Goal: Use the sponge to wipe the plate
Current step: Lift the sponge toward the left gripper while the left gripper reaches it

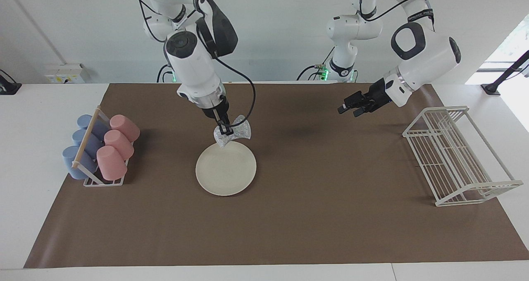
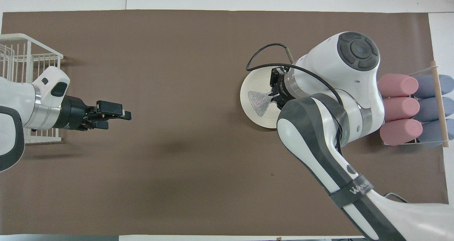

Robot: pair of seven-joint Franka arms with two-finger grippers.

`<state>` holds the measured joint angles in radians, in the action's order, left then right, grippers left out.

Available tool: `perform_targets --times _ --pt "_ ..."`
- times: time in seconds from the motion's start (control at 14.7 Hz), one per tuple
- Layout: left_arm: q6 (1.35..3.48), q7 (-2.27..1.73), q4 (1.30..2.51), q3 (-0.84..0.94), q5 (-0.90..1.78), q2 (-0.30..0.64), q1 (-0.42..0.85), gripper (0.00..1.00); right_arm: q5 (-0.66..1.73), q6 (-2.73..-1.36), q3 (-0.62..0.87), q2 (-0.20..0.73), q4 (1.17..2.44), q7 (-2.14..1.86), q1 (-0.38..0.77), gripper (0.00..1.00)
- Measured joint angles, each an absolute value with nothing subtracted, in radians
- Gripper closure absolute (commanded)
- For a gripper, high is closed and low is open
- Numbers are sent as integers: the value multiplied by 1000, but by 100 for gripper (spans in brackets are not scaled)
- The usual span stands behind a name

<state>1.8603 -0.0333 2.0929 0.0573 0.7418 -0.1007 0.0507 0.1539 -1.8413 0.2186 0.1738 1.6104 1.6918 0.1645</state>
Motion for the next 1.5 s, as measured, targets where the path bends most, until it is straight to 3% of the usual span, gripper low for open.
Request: perform_targets --times 0.48,0.95,1.5 --pt "1853 -39 2098 60 1068 -101 132 0 147 -1645 238 35 1557 1884 212 100" --pt "1855 -128 2099 61 1293 -102 183 0 133 -1674 249 34 1574 1969 281 100" --pt "2045 -203 2126 61 1464 -106 390 0 110 -1747 249 64 1580 1977 294 100"
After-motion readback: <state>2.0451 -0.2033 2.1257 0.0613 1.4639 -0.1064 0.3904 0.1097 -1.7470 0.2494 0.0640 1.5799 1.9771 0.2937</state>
